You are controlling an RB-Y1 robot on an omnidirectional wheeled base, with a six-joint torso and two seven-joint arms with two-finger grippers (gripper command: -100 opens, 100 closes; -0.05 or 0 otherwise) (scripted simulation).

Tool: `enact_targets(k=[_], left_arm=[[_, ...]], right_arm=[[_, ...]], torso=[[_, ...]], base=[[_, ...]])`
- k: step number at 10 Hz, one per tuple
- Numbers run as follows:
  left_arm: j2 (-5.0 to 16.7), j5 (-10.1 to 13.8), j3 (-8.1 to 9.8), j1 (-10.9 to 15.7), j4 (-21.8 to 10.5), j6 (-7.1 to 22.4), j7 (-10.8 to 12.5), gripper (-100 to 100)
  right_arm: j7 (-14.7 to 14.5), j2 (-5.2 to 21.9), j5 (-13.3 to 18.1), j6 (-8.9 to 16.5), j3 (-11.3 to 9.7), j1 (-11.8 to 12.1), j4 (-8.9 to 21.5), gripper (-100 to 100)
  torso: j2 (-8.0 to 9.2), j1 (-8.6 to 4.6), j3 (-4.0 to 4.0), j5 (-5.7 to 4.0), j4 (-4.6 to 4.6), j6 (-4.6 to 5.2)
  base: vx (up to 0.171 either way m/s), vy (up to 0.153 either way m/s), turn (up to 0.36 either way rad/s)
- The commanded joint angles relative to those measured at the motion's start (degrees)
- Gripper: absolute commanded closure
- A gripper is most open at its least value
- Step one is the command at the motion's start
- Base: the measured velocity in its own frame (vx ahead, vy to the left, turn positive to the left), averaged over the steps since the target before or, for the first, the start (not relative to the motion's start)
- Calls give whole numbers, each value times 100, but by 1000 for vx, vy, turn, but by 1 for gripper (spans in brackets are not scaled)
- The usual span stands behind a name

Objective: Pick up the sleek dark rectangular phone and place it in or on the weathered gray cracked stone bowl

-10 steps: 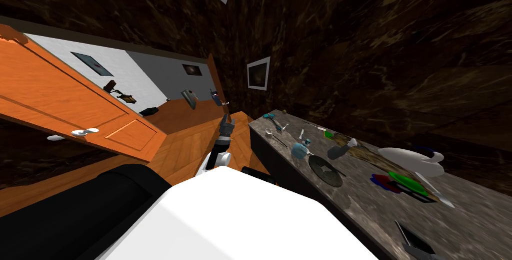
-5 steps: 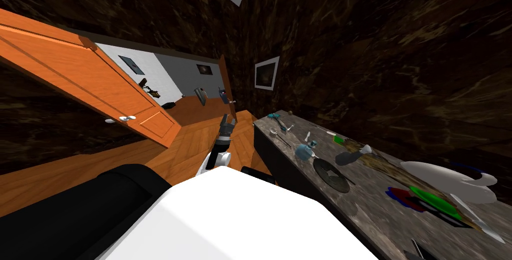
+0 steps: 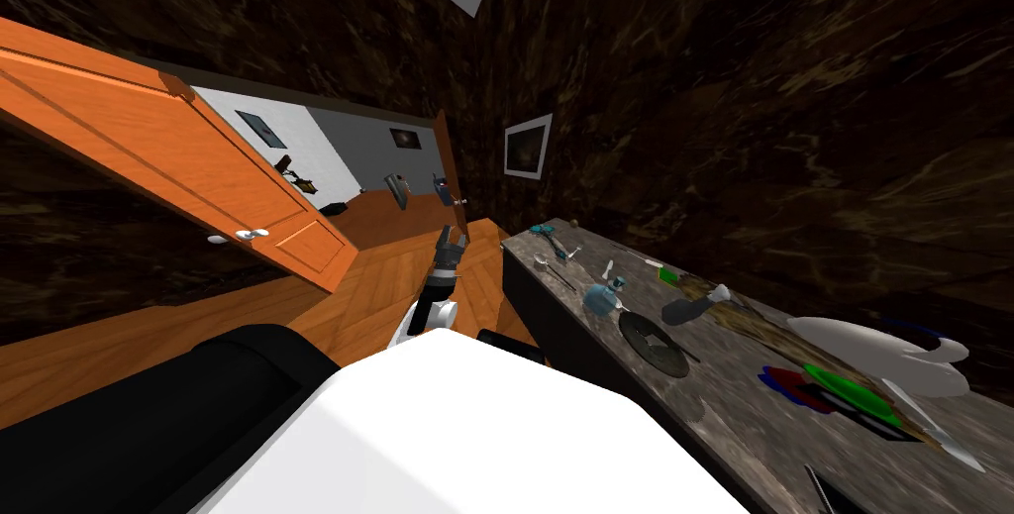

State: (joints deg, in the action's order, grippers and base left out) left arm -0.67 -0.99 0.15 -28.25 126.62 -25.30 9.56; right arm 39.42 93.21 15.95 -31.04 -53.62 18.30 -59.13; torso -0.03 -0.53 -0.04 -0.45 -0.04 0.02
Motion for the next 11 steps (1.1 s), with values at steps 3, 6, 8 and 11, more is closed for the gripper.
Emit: enact_targets(k=[3, 6, 8, 11], left_arm=[[0, 0, 1, -2, 0, 0, 0, 0], [0, 0, 0, -2, 0, 0, 0, 0], [0, 0, 0, 0, 0, 0, 0, 0], [-3, 0, -2, 2, 0, 0, 0, 0]], right_arm=[[-77, 184, 11, -45, 22, -16, -172, 100], [-141, 289, 72, -140, 28, -85, -201, 100], [-157, 402, 68, -204, 3, -56, -193, 100], [-236, 766, -63, -403, -159, 121, -165, 100]], torso=[[-11, 2, -6, 3, -3, 12], [-37, 16, -21, 6, -8, 2], [-13, 5, -8, 3, -3, -2], [84, 116, 46, 27, 14, 29]], base=[[45, 5, -165], [84, 25, -165], [-26, 43, -29], [-149, 265, -147]])
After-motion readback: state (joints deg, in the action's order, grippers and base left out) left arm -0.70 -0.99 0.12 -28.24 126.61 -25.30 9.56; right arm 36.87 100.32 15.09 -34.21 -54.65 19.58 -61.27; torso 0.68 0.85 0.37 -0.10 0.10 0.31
